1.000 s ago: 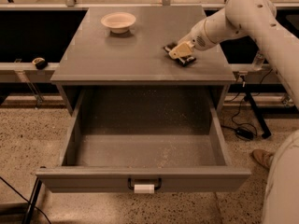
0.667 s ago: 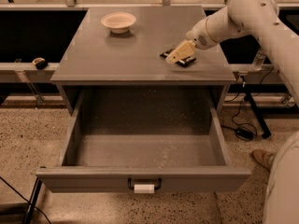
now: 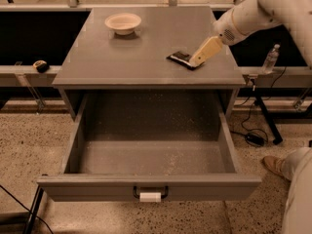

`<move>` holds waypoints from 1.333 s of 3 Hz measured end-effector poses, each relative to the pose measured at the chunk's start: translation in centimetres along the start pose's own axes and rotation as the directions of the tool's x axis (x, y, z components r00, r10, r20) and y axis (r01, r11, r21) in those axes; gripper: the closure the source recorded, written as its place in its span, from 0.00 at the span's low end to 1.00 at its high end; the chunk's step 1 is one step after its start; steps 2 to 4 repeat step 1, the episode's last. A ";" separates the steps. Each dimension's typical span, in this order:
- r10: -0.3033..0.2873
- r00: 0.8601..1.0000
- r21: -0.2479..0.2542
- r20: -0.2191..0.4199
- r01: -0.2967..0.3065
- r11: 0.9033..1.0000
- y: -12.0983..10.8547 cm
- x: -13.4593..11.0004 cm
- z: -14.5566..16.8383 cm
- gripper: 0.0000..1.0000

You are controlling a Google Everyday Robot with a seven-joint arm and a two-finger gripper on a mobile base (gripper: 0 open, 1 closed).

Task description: Pick rxbar chocolate from top drawer and place on counter

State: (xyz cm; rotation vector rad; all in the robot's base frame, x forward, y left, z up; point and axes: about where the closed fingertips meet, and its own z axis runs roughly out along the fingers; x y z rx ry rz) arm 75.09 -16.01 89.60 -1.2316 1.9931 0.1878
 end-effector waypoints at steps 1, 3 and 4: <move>-0.008 1.000 -0.020 -0.028 0.007 1.000 0.4 0.7 -0.3 0.00; -0.008 1.000 -0.020 -0.028 0.007 1.000 0.4 0.7 -0.3 0.00; -0.008 1.000 -0.020 -0.028 0.007 1.000 0.4 0.7 -0.3 0.00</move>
Offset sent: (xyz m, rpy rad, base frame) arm 0.0000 0.0000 0.0000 0.0000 0.0000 0.0000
